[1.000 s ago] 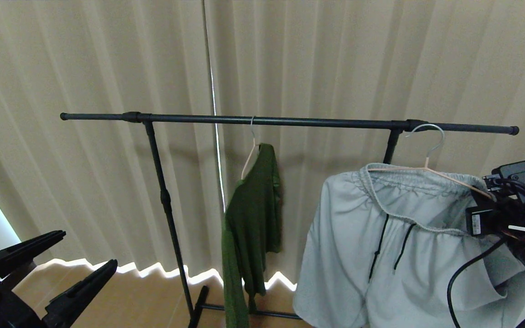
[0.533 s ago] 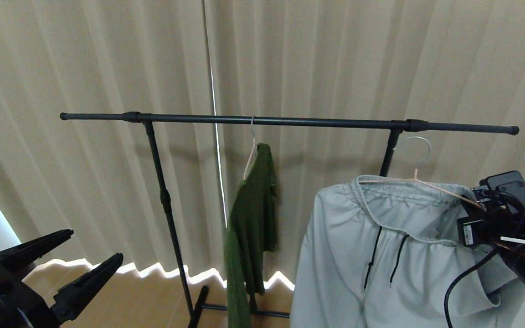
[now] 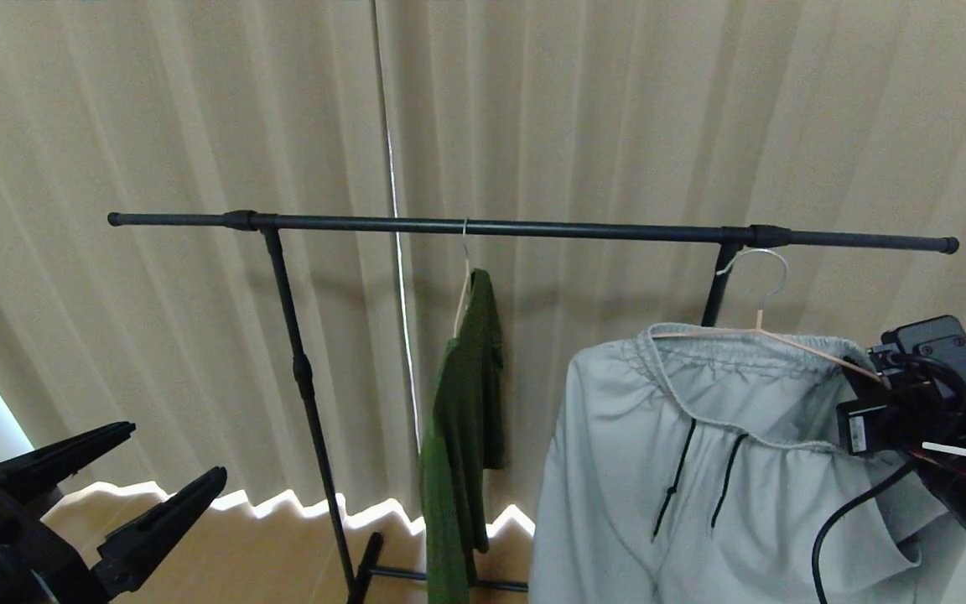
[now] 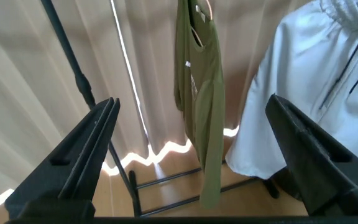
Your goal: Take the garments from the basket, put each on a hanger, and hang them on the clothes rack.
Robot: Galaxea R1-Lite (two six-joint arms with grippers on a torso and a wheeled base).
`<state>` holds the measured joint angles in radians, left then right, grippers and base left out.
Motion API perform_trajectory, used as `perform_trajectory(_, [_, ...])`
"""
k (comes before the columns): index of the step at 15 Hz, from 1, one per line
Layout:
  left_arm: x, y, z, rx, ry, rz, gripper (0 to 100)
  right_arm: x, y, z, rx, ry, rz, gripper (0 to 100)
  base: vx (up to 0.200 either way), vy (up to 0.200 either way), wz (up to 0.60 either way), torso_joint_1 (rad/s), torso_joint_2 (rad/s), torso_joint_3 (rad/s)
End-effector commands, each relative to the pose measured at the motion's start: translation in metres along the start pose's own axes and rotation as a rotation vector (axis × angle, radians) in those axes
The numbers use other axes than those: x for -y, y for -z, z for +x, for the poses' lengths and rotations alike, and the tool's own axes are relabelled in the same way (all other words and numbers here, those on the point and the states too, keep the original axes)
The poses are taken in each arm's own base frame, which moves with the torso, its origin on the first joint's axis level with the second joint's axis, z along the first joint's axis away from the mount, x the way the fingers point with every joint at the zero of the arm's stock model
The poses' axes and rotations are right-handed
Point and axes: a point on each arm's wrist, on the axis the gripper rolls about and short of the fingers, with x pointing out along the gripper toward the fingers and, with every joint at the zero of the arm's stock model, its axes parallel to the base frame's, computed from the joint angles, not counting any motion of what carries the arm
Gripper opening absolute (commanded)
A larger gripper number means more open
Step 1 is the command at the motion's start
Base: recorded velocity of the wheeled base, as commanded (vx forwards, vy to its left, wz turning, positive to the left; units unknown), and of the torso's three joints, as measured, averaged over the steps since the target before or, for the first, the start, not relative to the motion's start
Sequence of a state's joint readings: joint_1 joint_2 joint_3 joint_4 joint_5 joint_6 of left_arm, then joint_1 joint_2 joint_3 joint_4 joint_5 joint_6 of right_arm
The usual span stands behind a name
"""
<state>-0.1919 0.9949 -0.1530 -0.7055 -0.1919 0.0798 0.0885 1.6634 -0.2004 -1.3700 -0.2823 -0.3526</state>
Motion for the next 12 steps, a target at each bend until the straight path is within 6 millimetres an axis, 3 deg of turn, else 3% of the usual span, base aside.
perform_trajectory(1, [0.0,0.0004,0.0,-0.002,0.0,0.0,100,-0.0007,0.0016,-0.0001,-0.007,-0.003,-0.003,0,0.2,0.0,0.0,-0.007,0.01,0.007])
perform_trajectory(9, [0.0006,0.0,-0.0024,0.009,0.0,0.016,100,-0.0002,-0.0012,-0.0006,0.006,0.0,0.003,0,0.2,0.0,0.0,0.007,0.0,0.004])
perform_trajectory(12, [0.0013,-0.0018,-0.0069,0.033,-0.002,0.051,100,0.0015,-0.0045,-0.0064,0.013,0.061,0.012,0,0.0,0.0,0.0,0.0,0.0,0.0])
